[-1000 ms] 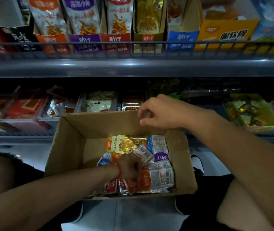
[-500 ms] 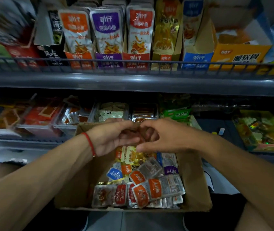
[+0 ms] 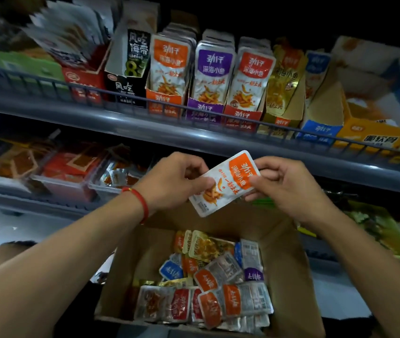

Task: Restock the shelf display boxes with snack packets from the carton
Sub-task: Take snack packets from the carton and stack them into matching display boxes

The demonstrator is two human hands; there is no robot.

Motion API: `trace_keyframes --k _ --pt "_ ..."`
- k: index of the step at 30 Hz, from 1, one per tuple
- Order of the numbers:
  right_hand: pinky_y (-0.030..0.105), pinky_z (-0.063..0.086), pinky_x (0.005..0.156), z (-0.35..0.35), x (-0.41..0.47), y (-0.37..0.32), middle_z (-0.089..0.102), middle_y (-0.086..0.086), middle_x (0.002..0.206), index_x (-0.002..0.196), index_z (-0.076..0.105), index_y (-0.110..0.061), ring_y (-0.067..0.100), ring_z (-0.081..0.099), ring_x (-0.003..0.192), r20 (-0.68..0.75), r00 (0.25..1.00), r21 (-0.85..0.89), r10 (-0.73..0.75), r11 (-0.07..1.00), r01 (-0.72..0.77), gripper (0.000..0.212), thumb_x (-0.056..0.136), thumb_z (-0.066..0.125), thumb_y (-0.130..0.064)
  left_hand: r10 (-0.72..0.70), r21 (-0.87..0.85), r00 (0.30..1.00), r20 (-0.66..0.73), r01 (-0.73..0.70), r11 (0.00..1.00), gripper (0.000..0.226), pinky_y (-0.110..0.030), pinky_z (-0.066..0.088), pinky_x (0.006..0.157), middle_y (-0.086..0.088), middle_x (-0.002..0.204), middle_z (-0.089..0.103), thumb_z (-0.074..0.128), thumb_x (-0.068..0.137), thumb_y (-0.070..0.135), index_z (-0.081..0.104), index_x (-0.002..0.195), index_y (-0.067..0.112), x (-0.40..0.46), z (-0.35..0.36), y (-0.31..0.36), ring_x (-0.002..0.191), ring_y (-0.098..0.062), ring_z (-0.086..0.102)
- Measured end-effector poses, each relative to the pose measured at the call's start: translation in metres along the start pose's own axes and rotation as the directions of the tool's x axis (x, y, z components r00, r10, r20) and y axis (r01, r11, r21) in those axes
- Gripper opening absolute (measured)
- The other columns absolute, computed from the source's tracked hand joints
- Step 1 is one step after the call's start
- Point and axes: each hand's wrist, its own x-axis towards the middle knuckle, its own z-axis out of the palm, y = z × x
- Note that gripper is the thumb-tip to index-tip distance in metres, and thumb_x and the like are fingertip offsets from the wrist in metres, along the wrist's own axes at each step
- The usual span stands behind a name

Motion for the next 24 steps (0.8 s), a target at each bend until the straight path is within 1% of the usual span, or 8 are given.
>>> trace_keyframes --k 3,6,9,12,15,17,21,24 --pt "0.033 0.063 0.076 0.006 0.017 -0.025 0.078 -0.003 0.094 0.102 0.073 -0.017 0.012 0.075 0.089 -0.082 0.990 -0.098 -0.111 0.990 0.102 0.009 0.095 0.068 -0.019 0.058 0.026 0.991 -0.124 -0.055 0.998 0.012 -0.027 0.059 0.063 0.009 0.086 0.075 0.071 0.091 0.033 0.072 0.088 0.022 0.005 -0.018 -0.004 0.078 0.000 0.071" --pt "0.035 0.062 0.075 0.010 0.044 -0.059 0.076 -0.006 0.094 0.096 0.075 -0.021 0.011 0.073 0.089 -0.129 0.954 -0.327 -0.271 0.920 0.217 0.010 0.094 0.070 -0.029 0.055 -0.062 0.949 -0.311 -0.078 0.995 0.013 -0.032 0.055 0.058 0.000 0.076 0.072 0.075 0.088 0.035 0.072 0.086 0.023 0.010 -0.037 -0.010 0.068 -0.008 0.066" --pt "0.040 0.058 0.076 0.012 0.072 -0.103 0.073 -0.008 0.089 0.093 0.073 -0.025 0.010 0.068 0.082 -0.122 0.875 -0.546 -0.469 0.768 0.335 0.010 0.096 0.069 -0.033 0.016 -0.156 0.882 -0.471 -0.101 0.983 0.014 -0.044 0.061 0.069 0.003 0.076 0.069 0.073 0.087 0.033 0.068 0.098 0.026 0.015 -0.055 -0.019 0.073 -0.015 0.069" --pt "0.037 0.053 0.078 0.013 0.095 -0.149 0.068 -0.006 0.089 0.102 0.075 -0.024 0.013 0.064 0.083 -0.119 0.783 -0.710 -0.611 0.604 0.362 0.018 0.099 0.064 -0.038 -0.044 -0.219 0.823 -0.566 -0.098 0.971 0.013 -0.047 0.060 0.068 0.007 0.072 0.066 0.064 0.090 0.019 0.065 0.100 0.027 0.015 -0.069 -0.026 0.071 -0.018 0.068" --pt "0.030 0.048 0.085 0.017 0.117 -0.178 0.070 0.000 0.110 0.118 0.071 -0.016 0.008 0.057 0.098 -0.096 0.750 -0.787 -0.654 0.511 0.345 0.028 0.102 0.059 -0.036 -0.071 -0.259 0.805 -0.589 -0.105 0.960 0.017 -0.049 0.060 0.069 -0.002 0.078 0.068 0.061 0.092 0.015 0.060 0.096 0.031 0.015 -0.076 -0.029 0.078 -0.026 0.069" --pt "0.029 0.048 0.085 0.023 0.128 -0.187 0.070 0.006 0.118 0.122 0.068 -0.015 0.007 0.056 0.100 -0.060 0.736 -0.825 -0.674 0.448 0.344 0.029 0.103 0.057 -0.034 -0.088 -0.287 0.799 -0.595 -0.109 0.952 0.017 -0.048 0.061 0.073 -0.003 0.079 0.068 0.062 0.091 0.015 0.059 0.097 0.031 0.015 -0.078 -0.029 0.079 -0.023 0.069" --pt "0.042 0.056 0.087 0.033 0.146 -0.193 0.070 0.010 0.118 0.122 0.067 -0.014 0.023 0.066 0.106 0.024 0.748 -0.878 -0.663 0.344 0.333 0.029 0.103 0.057 -0.034 -0.112 -0.339 0.803 -0.586 -0.117 0.933 0.018 -0.044 0.061 0.078 0.003 0.082 0.068 0.064 0.091 0.017 0.058 0.101 0.030 0.015 -0.081 -0.028 0.083 -0.017 0.068" --pt "0.040 0.056 0.083 0.039 0.157 -0.190 0.070 0.010 0.117 0.121 0.067 -0.013 0.024 0.067 0.103 0.080 0.777 -0.896 -0.625 0.296 0.330 0.029 0.103 0.058 -0.034 -0.127 -0.362 0.804 -0.581 -0.116 0.925 0.019 -0.043 0.061 0.079 0.003 0.087 0.066 0.065 0.091 0.016 0.058 0.106 0.026 0.013 -0.083 -0.026 0.084 -0.015 0.066"
